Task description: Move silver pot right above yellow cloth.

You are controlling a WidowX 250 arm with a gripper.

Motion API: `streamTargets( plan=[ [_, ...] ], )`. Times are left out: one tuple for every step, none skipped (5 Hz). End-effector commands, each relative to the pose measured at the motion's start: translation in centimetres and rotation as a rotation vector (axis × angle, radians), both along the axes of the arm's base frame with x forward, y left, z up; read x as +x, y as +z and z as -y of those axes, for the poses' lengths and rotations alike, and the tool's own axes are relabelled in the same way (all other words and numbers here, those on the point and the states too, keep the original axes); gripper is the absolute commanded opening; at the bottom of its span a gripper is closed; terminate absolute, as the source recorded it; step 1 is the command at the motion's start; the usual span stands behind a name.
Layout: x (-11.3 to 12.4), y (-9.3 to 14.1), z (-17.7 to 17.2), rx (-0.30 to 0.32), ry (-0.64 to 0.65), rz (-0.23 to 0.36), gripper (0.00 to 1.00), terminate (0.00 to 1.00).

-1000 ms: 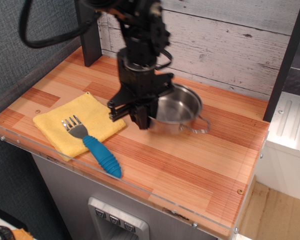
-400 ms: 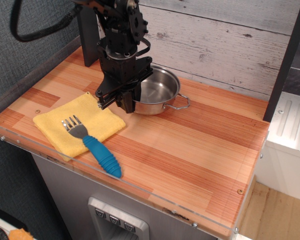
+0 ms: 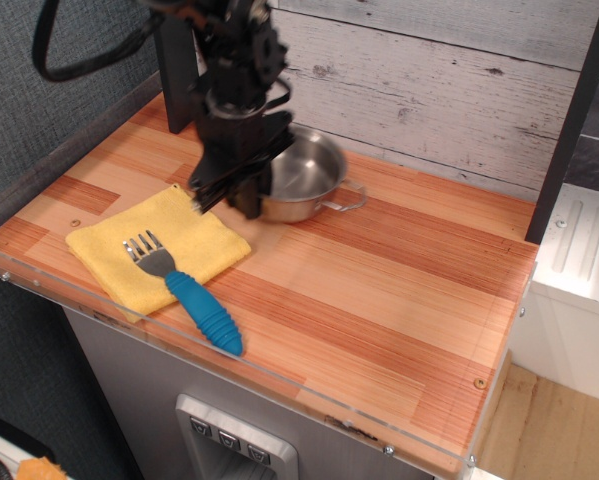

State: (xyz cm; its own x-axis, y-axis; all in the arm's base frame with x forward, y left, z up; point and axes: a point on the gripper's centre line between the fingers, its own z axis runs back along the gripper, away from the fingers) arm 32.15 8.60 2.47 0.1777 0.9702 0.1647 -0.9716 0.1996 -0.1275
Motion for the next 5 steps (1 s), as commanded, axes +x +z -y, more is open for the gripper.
streamTargets(
  plan=[
    [-0.7, 0.3, -0.9, 0.006, 0.021, 0.025, 0.00, 0.00],
    [-0.7, 0.3, -1.2, 0.000, 0.006, 0.024, 0.00, 0.00],
    [-0.7, 0.7, -1.4, -0.005, -0.018, 0.015, 1.00, 0.00],
    [-0.6, 1.4, -1.5, -0.007, -0.022, 0.030, 1.00, 0.00],
    [-0.7, 2.7, -1.7, 0.016, -0.025, 0.036, 1.00, 0.00]
  ],
)
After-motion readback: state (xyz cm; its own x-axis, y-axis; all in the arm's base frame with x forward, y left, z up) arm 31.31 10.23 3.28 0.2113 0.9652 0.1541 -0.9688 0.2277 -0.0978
